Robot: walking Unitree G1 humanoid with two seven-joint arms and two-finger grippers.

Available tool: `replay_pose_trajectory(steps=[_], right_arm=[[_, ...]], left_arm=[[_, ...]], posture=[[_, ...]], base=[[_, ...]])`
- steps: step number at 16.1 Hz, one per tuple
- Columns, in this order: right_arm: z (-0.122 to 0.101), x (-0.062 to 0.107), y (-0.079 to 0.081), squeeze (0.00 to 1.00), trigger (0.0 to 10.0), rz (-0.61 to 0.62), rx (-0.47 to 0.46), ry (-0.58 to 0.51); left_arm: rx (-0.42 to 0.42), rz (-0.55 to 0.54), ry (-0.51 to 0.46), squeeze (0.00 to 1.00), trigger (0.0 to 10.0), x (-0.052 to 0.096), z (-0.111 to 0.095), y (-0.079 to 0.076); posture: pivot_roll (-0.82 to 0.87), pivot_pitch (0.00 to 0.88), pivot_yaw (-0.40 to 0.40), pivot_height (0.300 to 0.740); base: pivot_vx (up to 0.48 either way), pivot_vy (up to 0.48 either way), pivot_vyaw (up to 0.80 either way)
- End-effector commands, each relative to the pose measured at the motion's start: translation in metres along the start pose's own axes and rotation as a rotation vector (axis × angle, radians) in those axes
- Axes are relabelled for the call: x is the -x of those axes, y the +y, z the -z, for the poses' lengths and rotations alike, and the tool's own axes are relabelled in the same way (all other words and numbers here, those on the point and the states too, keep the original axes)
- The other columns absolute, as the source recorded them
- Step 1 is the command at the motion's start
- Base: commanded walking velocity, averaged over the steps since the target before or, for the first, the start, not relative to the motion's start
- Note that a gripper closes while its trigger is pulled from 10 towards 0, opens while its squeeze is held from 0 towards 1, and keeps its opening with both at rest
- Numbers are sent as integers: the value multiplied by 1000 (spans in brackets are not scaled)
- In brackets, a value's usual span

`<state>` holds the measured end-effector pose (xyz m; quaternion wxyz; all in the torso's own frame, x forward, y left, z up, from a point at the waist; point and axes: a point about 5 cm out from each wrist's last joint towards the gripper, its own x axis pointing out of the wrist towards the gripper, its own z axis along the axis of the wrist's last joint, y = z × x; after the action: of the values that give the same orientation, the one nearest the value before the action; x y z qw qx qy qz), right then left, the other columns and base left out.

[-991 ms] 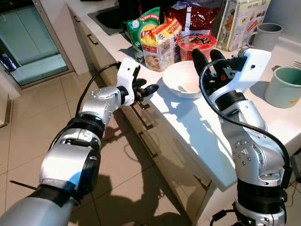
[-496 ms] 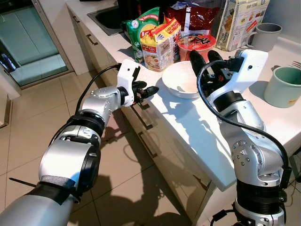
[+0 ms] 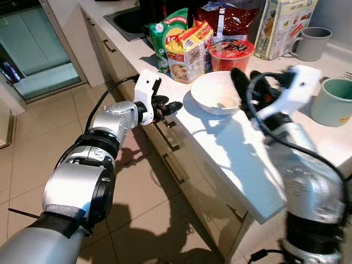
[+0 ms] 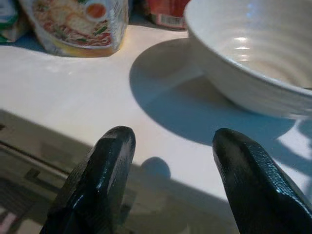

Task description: Setting the table

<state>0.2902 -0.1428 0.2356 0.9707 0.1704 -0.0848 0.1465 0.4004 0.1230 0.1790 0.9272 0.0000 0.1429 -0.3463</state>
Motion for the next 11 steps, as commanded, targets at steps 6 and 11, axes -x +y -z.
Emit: replay_pose_trajectory(steps=[6,11], right_arm=[[46,48,-29,0,10000,16,237,153],[62,58,-34,0,10000,-21,258,184]], left_arm=[[10,-132,-256,0,10000,55,0,48],[36,-193,-219,0,10000,125,61,72]], posture=[[-47,0,131,740],[0,0,110,740]], base=[[0,0,0],[0,0,0]])
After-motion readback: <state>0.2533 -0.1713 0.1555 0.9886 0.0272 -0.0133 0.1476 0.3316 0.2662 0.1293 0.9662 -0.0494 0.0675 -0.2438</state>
